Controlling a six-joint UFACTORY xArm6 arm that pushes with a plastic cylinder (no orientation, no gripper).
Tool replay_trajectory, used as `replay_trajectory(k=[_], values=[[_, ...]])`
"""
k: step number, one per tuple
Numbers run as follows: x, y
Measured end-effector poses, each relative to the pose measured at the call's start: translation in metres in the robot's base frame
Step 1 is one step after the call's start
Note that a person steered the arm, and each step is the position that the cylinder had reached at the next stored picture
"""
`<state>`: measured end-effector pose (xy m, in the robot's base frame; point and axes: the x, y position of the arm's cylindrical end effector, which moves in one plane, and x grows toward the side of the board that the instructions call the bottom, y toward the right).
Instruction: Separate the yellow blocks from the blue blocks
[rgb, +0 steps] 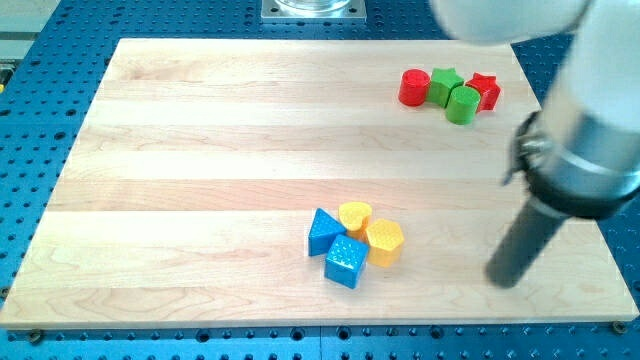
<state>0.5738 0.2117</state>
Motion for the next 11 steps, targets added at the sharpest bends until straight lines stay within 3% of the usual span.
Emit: replay_trajectory(k=[1,2,3,6,7,8,10,11], values=[[-0.035,0.073],[-0.044,0.047],[0.003,-0.046],[-0.038,-0.198],[-0.067,-0.226],[-0.089,-0.215],[-0.093,-0.232],[-0.091,-0.294]])
